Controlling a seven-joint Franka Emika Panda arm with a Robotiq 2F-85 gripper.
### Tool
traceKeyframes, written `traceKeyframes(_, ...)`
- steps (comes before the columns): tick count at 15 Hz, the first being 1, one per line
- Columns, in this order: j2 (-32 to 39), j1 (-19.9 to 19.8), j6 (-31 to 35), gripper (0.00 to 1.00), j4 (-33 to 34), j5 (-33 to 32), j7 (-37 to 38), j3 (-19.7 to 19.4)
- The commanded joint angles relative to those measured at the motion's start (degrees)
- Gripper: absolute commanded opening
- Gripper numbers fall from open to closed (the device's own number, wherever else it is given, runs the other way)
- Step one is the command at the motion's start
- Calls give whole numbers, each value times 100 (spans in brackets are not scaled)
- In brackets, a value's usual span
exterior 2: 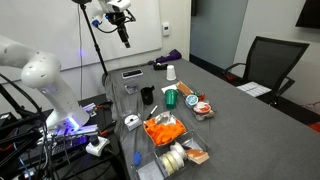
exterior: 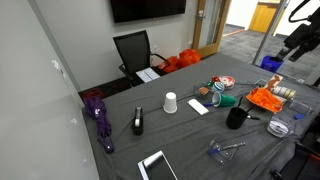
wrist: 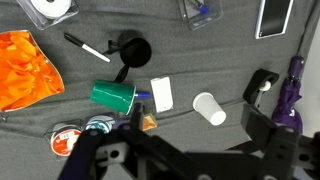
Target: Put the green cup in an upright position
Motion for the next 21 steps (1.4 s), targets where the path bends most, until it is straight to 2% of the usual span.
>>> traceKeyframes(1,10,-112,-23,100,12,74,-63,88)
traceKeyframes(9,10,-112,-23,100,12,74,-63,88)
traceKeyframes(14,426,-342,276,100,202,-144,758,469)
traceKeyframes(21,1844,-780,925,100,665,-933,2673,1291)
